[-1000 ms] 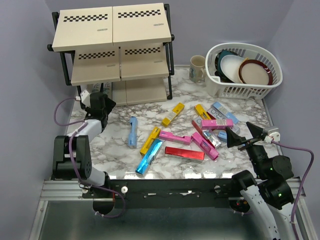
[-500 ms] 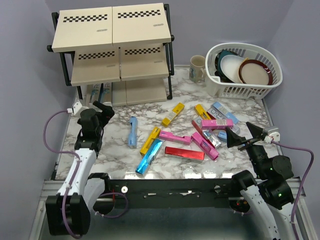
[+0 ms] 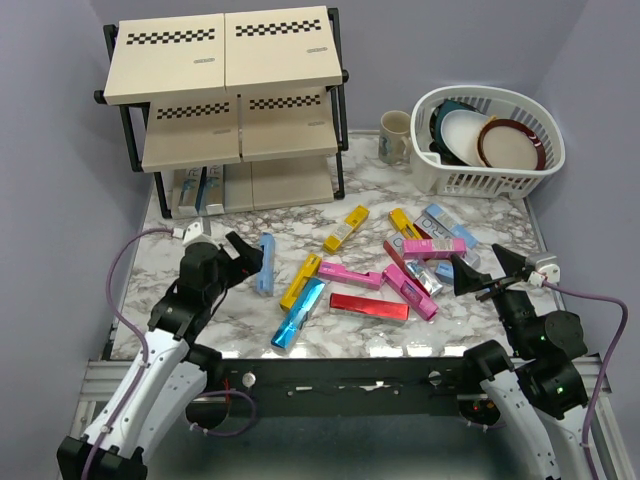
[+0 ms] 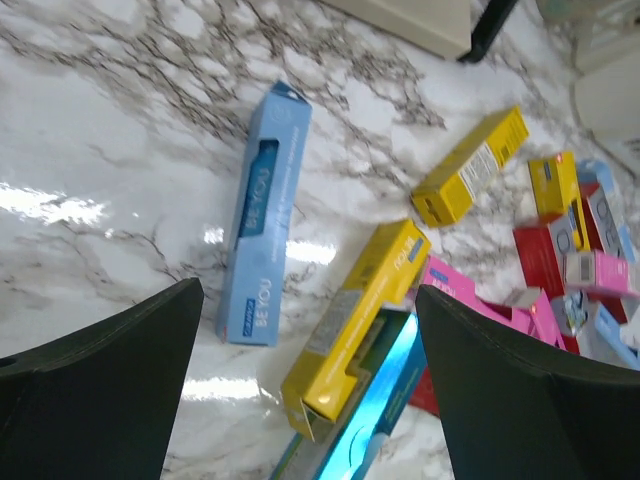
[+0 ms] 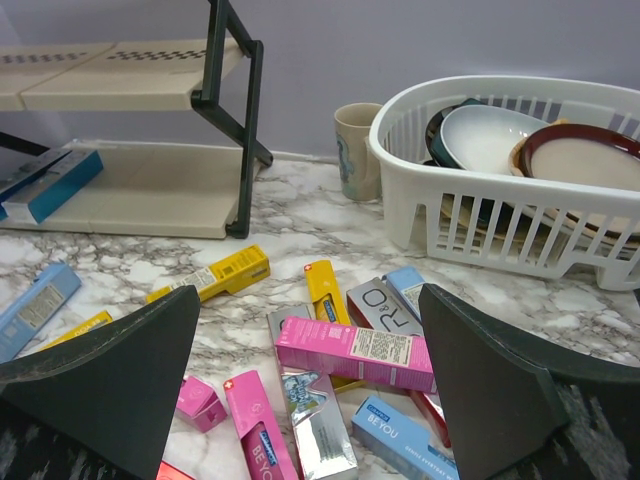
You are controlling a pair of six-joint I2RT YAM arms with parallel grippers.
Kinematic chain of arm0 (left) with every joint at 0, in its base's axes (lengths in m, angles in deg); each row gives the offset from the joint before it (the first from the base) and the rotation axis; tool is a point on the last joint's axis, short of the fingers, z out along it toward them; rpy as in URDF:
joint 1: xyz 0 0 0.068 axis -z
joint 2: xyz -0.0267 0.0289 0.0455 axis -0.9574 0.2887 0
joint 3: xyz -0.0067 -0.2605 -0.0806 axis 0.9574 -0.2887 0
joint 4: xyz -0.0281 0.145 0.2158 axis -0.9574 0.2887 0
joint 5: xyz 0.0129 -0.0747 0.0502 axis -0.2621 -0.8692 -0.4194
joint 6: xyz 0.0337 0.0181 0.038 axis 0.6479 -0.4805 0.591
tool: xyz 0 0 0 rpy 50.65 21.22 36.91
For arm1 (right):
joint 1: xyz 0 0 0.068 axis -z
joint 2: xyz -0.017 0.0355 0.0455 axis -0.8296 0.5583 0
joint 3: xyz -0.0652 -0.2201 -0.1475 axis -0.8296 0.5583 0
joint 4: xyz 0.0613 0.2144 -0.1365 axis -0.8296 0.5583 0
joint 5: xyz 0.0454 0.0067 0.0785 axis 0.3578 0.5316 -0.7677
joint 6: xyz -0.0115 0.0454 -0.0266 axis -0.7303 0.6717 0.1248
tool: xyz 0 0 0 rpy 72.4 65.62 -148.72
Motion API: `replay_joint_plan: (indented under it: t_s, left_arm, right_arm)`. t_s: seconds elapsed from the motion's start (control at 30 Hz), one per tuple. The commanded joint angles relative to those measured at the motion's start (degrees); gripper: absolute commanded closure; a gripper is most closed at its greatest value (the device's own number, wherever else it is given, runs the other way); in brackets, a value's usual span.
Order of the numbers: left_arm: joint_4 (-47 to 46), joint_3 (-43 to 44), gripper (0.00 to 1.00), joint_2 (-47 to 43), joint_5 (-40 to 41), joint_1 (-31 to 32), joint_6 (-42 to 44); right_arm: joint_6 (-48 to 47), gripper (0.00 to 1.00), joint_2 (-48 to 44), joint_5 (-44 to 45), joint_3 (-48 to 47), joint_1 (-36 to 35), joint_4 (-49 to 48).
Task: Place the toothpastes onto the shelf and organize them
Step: Pick up the toothpaste from the center of the board.
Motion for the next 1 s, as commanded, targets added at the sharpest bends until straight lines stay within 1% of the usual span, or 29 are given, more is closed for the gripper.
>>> replay_joint_plan:
  t_s: [0.0,0.03,0.13,0.17,0.23,0.27,0.37,0.4,0.47,0.5,0.57,0.6,0.67,0.7,0.73,0.8,0.93,0.97]
  left_arm:
    - [9.3,-0.4,0.01,-2.7,-0.7,7.3,-2.4]
    - [10.2,-0.4,0.01,-2.9,-0.3,10.0,-3.6]
    - [13.8,-0.4,0.01,-3.5,2.4,14.7,-5.9]
    - [15.3,-0.4,0.01,-3.5,3.3,17.9,-6.7]
    - [16.4,-0.7,0.01,-2.8,5.9,21.1,-8.6]
    - [16.8,-1.0,0.01,-2.3,6.5,23.8,-10.1]
    - [16.1,-2.2,0.01,0.6,8.7,28.4,-12.7]
    - [15.7,-2.6,0.01,2.2,9.4,32.2,-13.2]
    - [14.7,-2.6,0.01,3.9,12.6,36.0,-14.0]
    - [14.5,-2.2,0.01,5.8,13.7,39.0,-14.2]
    - [14.0,-1.3,0.01,8.2,15.3,41.2,-13.6]
    - [13.8,-0.4,0.01,11.2,15.3,42.0,-12.5]
    - [13.3,0.7,0.01,14.2,16.1,45.2,-12.0]
    - [13.3,1.8,0.01,16.8,16.9,47.0,-12.0]
    - [13.5,2.6,0.01,18.2,18.3,50.4,-12.7]
    - [15.6,4.7,0.01,22.1,22.1,53.6,-13.9]
    - [22.4,8.4,0.01,28.8,28.3,59.6,-19.2]
    - [24.9,9.1,0.01,29.9,29.5,61.8,-21.9]
  right_arm:
    - [-0.4,0.0,-16.3,-0.1,-0.9,-0.5,0.7]
    - [-0.4,0.0,-16.3,-0.1,-0.9,-0.5,0.6]
    - [-0.5,0.0,-16.3,0.2,-0.8,-0.5,0.5]
    - [-0.5,0.0,-16.3,0.2,-0.8,-0.5,0.5]
    - [-0.6,0.0,-16.3,0.3,-0.8,-0.5,0.4]
    - [-0.6,0.0,-16.3,0.5,-0.8,-0.5,0.4]
    - [-0.6,0.0,-16.2,0.9,-0.7,-0.5,0.4]
    - [-0.7,0.0,-16.3,0.9,-0.6,-0.5,0.3]
    - [-0.7,0.0,-16.2,1.0,-0.4,-0.5,0.2]
    - [-0.8,0.0,-16.3,1.1,-0.4,-0.5,0.1]
    - [-0.8,0.0,-16.3,1.0,-0.2,-0.5,-0.1]
    - [-0.9,0.0,-16.3,1.0,-0.2,-0.5,-0.3]
    - [-0.8,0.0,-16.2,1.0,-0.1,-0.5,-0.3]
    - [-0.8,0.0,-16.3,1.0,0.0,-0.4,-0.4]
    - [-0.8,0.0,-16.3,1.1,0.0,-0.5,-0.4]
    - [-0.9,0.0,-16.3,1.0,0.0,-0.5,-0.3]
    - [-0.8,0.0,-16.2,1.2,-0.1,-0.5,-0.3]
    - [-0.9,0.0,-16.3,1.0,-0.1,-0.5,-0.3]
